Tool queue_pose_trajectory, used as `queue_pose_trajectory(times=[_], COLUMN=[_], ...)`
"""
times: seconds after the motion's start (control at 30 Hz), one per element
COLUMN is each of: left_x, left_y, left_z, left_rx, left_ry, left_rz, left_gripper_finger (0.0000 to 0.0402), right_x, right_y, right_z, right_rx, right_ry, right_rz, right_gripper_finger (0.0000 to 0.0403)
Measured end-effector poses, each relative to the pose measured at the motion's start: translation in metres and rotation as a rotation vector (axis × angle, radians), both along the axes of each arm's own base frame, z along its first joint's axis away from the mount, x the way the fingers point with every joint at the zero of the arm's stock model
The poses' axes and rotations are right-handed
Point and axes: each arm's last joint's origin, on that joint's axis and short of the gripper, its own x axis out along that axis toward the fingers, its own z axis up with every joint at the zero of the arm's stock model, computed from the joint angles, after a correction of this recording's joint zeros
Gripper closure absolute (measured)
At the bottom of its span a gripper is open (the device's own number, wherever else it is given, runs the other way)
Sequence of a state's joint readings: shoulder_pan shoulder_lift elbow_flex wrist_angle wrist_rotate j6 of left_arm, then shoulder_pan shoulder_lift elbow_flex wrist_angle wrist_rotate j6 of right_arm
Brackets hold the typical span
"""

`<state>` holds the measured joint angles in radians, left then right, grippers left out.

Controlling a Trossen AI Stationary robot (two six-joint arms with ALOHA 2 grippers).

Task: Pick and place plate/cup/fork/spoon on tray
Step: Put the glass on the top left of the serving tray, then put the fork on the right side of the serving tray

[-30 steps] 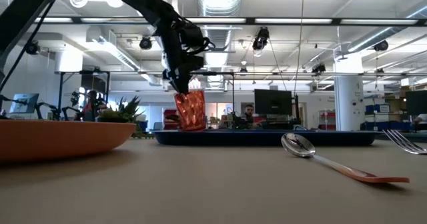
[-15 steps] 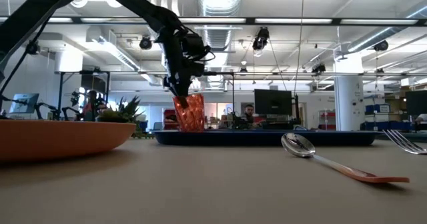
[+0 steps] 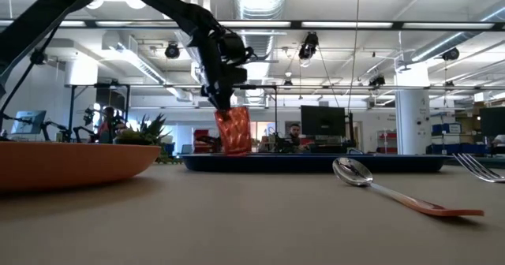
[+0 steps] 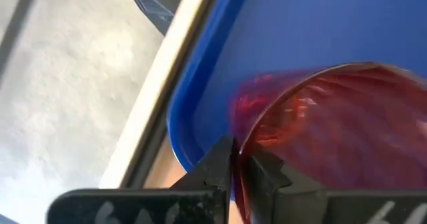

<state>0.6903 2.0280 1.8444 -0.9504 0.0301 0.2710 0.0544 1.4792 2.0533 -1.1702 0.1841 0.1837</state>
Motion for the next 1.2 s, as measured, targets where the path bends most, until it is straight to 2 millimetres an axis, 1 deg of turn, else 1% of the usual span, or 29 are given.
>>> queue_pose_trajectory(times=[0.1, 0.23, 0.33, 0.43, 0.6, 0.77, 0.87, 1.0, 1.1, 1.2], left_x=[0.001, -0.002, -0.005, -0.004, -0.003, -0.002, -0.004, -0.016, -0.036, -0.062], left_y=[0.001, -0.004, -0.006, -0.005, -0.004, -0.001, -0.004, -0.019, -0.04, -0.067], left_z=[0.007, 0.004, -0.003, -0.003, 0.002, 0.013, 0.03, 0.066, 0.1, 0.137], left_rx=[0.009, -0.054, -0.081, -0.069, -0.042, 0.015, 0.04, 0.055, 0.074, 0.103], left_ry=[-0.021, 0.004, 0.027, 0.024, 0.014, 0.015, -0.015, -0.051, -0.078, -0.138], left_rz=[-0.003, -0.034, -0.046, -0.042, -0.036, -0.015, -0.017, -0.003, -0.013, -0.003], left_gripper_finger=[0.0369, 0.0354, 0.0353, 0.0353, 0.0352, 0.0352, 0.0352, 0.0352, 0.0352, 0.0352], right_x=[0.0, 0.0, 0.0, 0.0, 0.0, 0.0, 0.0, -0.006, -0.009, -0.01], right_y=[0.0, 0.0, 0.0, 0.0, 0.0, 0.0, 0.0, 0.0, 0.0, 0.0], right_z=[0.0, 0.0, 0.0, 0.0, 0.0, 0.0, -0.001, -0.006, -0.012, -0.018], right_rx=[0.0, 0.0, 0.0, 0.0, 0.001, 0.002, 0.003, 0.012, 0.044, 0.078], right_ry=[0.0, 0.0, 0.0, 0.0, 0.0, 0.001, 0.008, 0.088, 0.155, 0.208], right_rz=[0.0, 0.0, 0.0, 0.0, 0.001, 0.003, 0.004, -0.003, -0.039, -0.063], right_gripper_finger=[0.0303, 0.0303, 0.0303, 0.0303, 0.0303, 0.0303, 0.0303, 0.0303, 0.0303, 0.0303])
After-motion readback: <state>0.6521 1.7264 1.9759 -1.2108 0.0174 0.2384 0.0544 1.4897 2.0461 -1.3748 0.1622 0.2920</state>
